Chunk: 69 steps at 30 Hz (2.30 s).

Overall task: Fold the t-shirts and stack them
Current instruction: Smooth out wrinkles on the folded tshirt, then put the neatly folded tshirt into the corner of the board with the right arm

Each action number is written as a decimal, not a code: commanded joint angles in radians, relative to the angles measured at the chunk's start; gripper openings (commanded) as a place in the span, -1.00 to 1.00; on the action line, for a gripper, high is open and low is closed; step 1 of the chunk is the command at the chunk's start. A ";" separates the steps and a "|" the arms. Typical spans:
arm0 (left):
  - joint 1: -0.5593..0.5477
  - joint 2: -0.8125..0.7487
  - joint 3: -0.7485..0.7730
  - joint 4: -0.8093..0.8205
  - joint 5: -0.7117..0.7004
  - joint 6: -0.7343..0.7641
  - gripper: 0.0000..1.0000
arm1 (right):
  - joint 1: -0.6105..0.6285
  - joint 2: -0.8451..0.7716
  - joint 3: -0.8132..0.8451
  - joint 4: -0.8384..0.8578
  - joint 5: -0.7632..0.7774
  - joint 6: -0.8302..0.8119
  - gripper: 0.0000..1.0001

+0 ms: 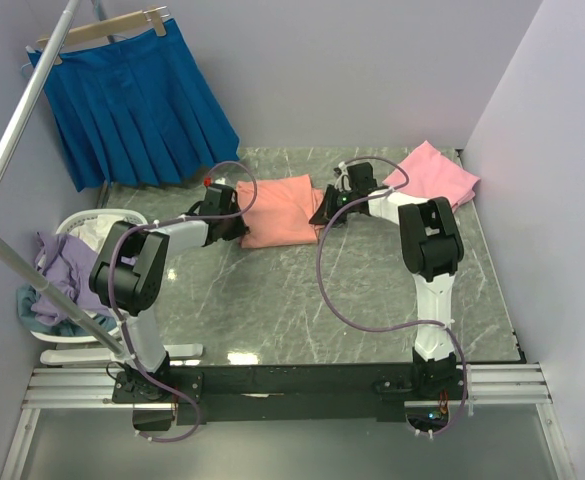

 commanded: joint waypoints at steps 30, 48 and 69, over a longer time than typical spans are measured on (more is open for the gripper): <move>0.086 -0.070 0.029 0.029 -0.093 0.056 0.87 | -0.087 -0.028 0.095 -0.064 0.001 -0.048 0.43; 0.077 0.194 0.136 0.158 0.186 0.008 0.82 | 0.096 0.151 0.230 -0.225 0.043 -0.091 0.48; 0.053 0.148 0.046 0.172 0.179 -0.029 0.80 | 0.073 0.116 0.060 0.217 -0.062 0.224 -1.00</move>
